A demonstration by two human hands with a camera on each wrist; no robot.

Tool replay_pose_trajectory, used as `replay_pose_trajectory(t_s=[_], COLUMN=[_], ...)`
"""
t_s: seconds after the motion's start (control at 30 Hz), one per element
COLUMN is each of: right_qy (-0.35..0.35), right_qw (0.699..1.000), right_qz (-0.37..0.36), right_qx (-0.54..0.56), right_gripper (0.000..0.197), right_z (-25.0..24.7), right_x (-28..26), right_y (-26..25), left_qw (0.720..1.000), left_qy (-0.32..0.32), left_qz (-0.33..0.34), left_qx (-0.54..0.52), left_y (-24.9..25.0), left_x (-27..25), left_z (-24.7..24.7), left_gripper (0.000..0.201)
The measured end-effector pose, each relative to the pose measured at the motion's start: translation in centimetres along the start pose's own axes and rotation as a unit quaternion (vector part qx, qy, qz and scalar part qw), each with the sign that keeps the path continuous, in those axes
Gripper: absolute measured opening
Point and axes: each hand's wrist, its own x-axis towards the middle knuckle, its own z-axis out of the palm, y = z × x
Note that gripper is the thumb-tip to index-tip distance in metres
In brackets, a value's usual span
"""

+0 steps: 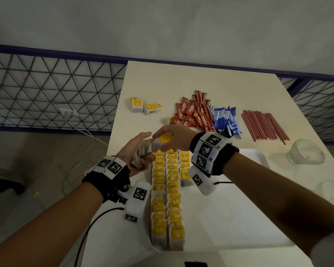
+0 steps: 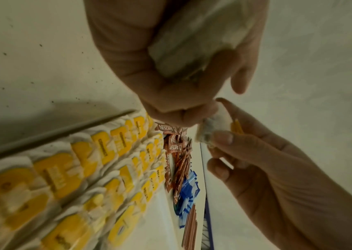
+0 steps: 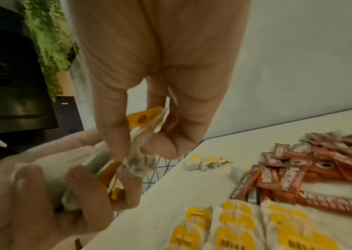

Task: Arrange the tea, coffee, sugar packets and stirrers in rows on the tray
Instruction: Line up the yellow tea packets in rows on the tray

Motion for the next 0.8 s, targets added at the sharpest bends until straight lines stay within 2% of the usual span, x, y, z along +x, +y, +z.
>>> replay_pose_trajectory(t_s=[0.13, 0.2, 0.3, 0.5, 0.57, 0.8], right_qy=[0.017, 0.033, 0.073, 0.132, 0.140, 0.132], right_qw=[0.998, 0.994, 0.983, 0.958, 0.958, 0.976], right_qz=[0.014, 0.023, 0.027, 0.055, 0.067, 0.068], right_qx=[0.050, 0.103, 0.164, 0.247, 0.242, 0.160], right_gripper=[0.051, 0.050, 0.048, 0.045, 0.043, 0.012], right_z=[0.7, 1.0, 1.3, 1.1, 1.0, 1.1], right_x=[-1.1, -1.5, -2.2, -3.9, -4.5, -6.4], right_y=[0.3, 0.6, 1.2, 2.5, 2.9, 4.4], left_qw=[0.994, 0.992, 0.988, 0.990, 0.991, 0.992], left_qy=[-0.002, 0.002, -0.002, 0.013, 0.019, 0.054], left_qz=[-0.007, -0.007, -0.018, -0.030, -0.022, 0.005], left_qx=[0.113, 0.129, 0.151, 0.139, 0.127, 0.113], left_y=[-0.4, -0.5, -0.7, -1.3, -1.5, -2.4], left_x=[-0.2, -0.2, -0.4, -0.6, -0.9, -1.6], left_z=[-0.2, -0.2, 0.0, 0.7, 0.9, 1.2], left_gripper=[0.022, 0.022, 0.032, 0.023, 0.021, 0.018])
